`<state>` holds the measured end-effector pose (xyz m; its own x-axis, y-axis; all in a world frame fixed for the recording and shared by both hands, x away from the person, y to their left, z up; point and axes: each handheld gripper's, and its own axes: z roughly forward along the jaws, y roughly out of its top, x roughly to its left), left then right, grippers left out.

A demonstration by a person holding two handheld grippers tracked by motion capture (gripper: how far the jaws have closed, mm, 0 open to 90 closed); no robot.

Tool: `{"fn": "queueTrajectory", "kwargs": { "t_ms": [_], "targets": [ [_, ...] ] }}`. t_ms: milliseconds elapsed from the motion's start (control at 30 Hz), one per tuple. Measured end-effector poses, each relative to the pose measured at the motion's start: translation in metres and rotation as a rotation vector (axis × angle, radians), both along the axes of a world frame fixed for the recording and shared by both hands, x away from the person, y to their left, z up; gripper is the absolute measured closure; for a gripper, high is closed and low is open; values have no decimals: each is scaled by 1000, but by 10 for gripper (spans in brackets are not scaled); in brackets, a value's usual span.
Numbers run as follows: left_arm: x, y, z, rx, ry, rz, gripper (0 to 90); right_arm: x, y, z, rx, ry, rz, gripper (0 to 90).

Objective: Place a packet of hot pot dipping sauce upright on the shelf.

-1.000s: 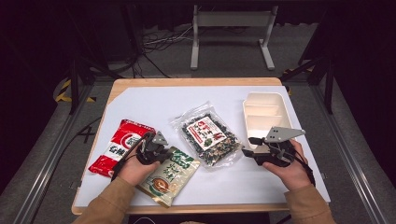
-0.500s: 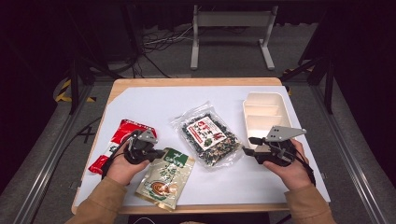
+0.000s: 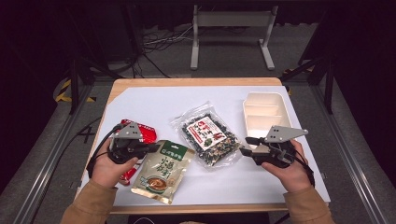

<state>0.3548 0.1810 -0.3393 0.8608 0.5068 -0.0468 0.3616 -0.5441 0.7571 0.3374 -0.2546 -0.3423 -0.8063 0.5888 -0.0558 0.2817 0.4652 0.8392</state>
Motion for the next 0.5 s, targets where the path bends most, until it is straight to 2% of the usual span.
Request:
{"fn": "queueTrajectory", "kwargs": {
  "t_ms": [133, 333, 367, 500],
  "targets": [
    [-8, 4, 10, -18, -37, -9, 900, -6, 6, 6, 20, -1, 23, 536],
    [-22, 10, 28, -94, -95, -30, 900, -12, 12, 13, 22, -14, 45, 538],
    [-22, 10, 28, -94, -95, -30, 900, -12, 12, 13, 22, -14, 45, 538],
    [-31, 10, 36, -105, -141, -35, 900, -15, 18, 15, 48, 3, 72, 533]
  ]
}}
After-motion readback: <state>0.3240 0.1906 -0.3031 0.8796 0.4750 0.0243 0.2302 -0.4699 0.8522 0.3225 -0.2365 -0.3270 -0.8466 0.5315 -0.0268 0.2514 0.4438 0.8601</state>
